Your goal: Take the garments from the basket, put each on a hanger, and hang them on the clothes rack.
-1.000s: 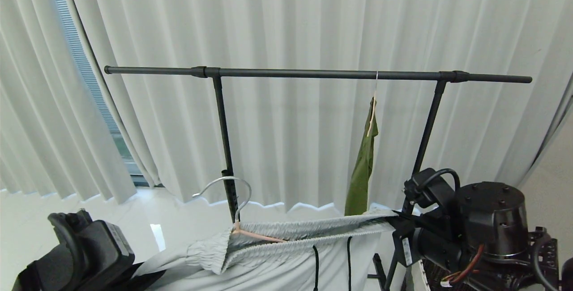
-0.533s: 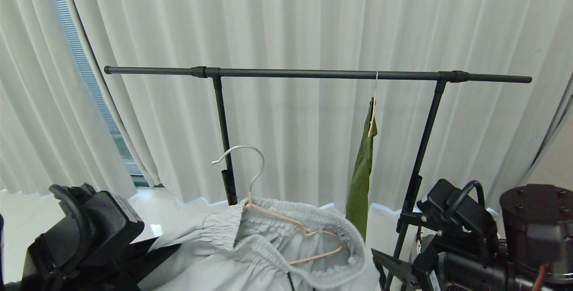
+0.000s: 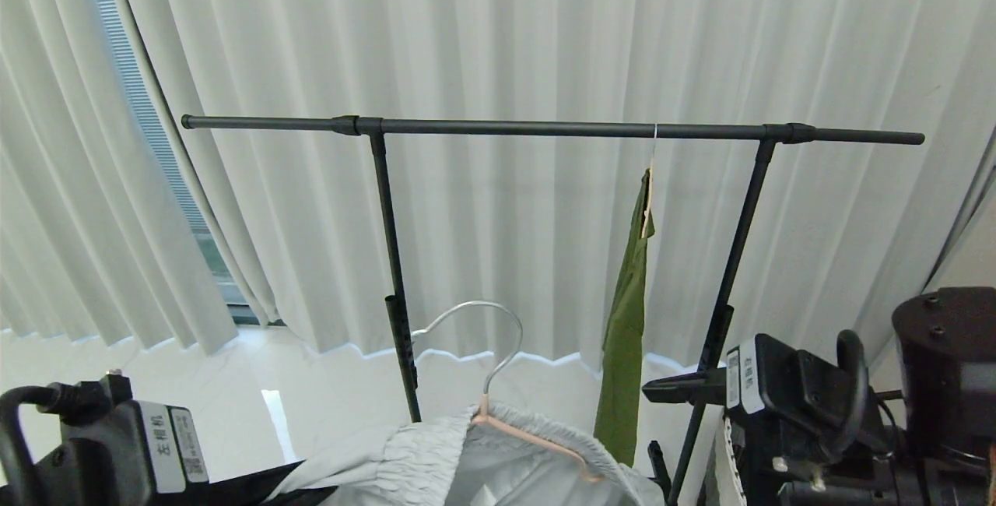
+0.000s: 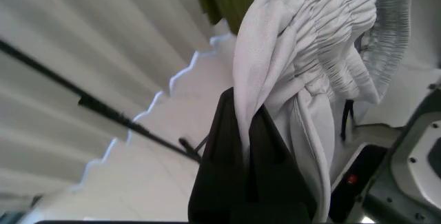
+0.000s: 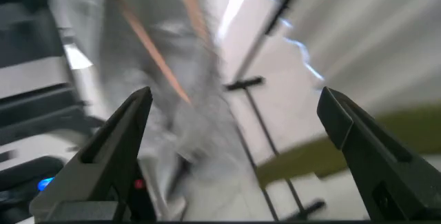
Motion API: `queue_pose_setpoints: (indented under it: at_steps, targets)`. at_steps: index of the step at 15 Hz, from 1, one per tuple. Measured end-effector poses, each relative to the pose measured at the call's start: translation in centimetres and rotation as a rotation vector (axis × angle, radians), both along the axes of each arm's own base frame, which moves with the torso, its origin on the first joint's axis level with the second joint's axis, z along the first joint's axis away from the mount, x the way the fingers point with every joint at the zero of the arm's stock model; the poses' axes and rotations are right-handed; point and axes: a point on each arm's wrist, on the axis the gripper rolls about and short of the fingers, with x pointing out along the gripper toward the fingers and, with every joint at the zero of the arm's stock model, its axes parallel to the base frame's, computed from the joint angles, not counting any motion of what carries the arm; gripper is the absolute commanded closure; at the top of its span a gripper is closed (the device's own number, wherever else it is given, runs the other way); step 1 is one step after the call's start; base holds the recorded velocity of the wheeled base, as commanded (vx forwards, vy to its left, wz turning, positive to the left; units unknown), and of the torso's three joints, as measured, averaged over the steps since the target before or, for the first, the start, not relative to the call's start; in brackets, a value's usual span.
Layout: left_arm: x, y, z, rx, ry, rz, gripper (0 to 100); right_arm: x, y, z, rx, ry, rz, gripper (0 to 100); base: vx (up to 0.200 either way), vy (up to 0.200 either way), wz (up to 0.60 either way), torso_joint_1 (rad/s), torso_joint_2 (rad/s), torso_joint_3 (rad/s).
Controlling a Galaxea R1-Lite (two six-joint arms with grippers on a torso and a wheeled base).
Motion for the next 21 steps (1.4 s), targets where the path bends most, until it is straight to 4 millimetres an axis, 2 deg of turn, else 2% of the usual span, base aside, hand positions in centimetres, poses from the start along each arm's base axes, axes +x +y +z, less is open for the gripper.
queue_pose_setpoints:
  at_steps: [5, 10, 11, 19, 20, 21]
  targets:
    - [-0.7, -0.8, 0.1, -0.005, -0.009, -0.091, 100, -0.2, 3.1, -0.1, -0.024, 0.020, 0.091, 0, 0.000, 0.000, 0.00, 0.000, 0.00, 0.000]
    - [-0.9, -1.1, 0.4, -0.030, -0.030, -0.120, 100, -0.3, 4.2, -1.5, -0.085, 0.059, 0.114, 0, 0.000, 0.000, 0.00, 0.000, 0.00, 0.000]
    - [-0.9, -1.1, 0.4, -0.029, -0.030, -0.121, 100, -0.3, 4.3, -1.6, -0.091, 0.062, 0.115, 100, 0.000, 0.000, 0.00, 0.000, 0.00, 0.000]
    - [-0.9, -1.2, 0.5, -0.036, -0.034, -0.122, 100, -0.2, 4.5, -1.8, -0.099, 0.063, 0.110, 100, 0.000, 0.000, 0.00, 0.000, 0.00, 0.000]
    - [-0.9, -1.2, 0.5, -0.036, -0.034, -0.122, 0, -0.2, 4.4, -1.8, -0.098, 0.062, 0.109, 100, 0.000, 0.000, 0.00, 0.000, 0.00, 0.000]
    - [-0.9, -1.2, 0.5, -0.038, -0.036, -0.121, 0, -0.2, 4.4, -1.7, -0.098, 0.058, 0.109, 100, 0.000, 0.000, 0.00, 0.000, 0.00, 0.000]
